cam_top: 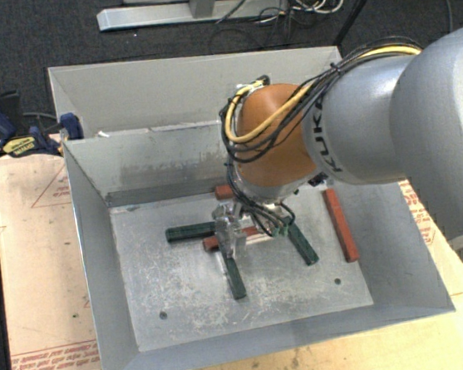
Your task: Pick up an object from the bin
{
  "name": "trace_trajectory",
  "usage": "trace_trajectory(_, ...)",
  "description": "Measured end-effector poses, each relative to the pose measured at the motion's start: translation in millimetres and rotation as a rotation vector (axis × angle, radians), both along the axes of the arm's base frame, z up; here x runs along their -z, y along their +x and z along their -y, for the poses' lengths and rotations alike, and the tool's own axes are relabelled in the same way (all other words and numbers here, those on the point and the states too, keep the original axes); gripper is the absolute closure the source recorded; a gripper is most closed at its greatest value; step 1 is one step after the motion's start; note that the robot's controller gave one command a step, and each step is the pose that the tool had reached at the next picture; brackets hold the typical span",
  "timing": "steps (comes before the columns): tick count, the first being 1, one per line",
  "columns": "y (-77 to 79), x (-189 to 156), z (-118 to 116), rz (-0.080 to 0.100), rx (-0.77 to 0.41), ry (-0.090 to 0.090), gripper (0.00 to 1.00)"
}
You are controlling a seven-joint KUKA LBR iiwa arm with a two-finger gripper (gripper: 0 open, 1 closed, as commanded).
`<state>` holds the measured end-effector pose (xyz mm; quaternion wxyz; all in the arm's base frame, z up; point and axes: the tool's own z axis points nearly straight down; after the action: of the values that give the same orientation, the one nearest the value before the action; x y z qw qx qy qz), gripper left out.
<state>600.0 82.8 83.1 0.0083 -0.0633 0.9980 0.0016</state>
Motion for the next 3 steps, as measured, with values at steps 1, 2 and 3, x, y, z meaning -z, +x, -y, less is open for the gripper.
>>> trace_trajectory(1,-3.6,5,0,-0.009,0.000,-0.001,0.00)
trace_trajectory(2,32.0,12,-51,-0.008,-0.084,-0.002,0.00)
trace_trajectory(3,32.9,9,-50,-0.007,-0.081,-0.001,1.00)
